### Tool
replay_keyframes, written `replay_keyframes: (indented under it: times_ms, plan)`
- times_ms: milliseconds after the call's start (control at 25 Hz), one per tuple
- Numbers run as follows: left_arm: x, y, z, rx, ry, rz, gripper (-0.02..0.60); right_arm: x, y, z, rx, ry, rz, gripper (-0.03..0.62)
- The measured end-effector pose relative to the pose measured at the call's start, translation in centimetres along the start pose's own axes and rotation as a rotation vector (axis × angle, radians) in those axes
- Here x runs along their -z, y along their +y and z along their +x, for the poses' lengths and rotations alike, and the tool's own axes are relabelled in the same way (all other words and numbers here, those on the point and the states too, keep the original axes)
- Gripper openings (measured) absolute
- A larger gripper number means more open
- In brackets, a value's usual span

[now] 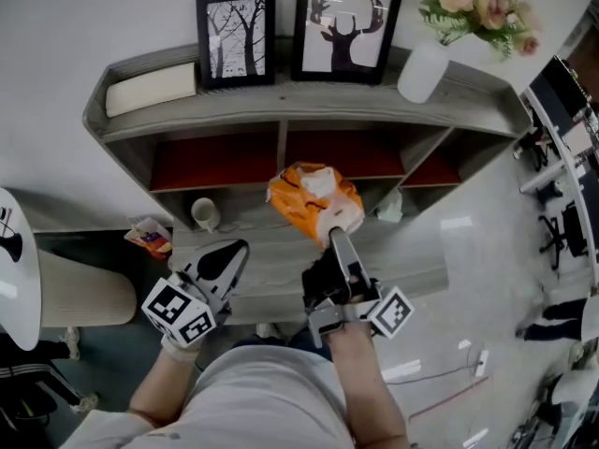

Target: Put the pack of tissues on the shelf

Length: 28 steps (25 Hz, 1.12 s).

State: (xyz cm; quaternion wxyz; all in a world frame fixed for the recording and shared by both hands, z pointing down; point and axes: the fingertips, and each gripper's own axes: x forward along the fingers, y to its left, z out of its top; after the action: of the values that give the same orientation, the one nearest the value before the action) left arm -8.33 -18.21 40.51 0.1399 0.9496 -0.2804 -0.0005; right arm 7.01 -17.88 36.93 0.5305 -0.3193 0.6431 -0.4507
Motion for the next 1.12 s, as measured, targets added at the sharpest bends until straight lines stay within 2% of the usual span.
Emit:
replay_keyframes:
  times_ms: [280,520,800,1120]
  plan:
    - [-0.4,-1.6,2.8,0.027,0.002,0.010,0.017,-3.1,0.9,-0.4,-0.010,-0.010,-0.024,0.041]
    - [-1.3,-2.4,5.1,0.002,-0.010,0.019,0.017,-5.6,-0.2,0.8,-0.001,0.023,-0.013,0.041]
    - [-1.9,-2.0,5.9,-0.086,-0.018,0.021,0.017,-7.5,-3.1,3.3,0.019,0.086,0.001,0.041]
    - [-1.4,-1.1,4.9,-0.205,-0.015,0.005,0.017,-7.3,-7.5,5.2,0.095,0.149,0.000,0.041]
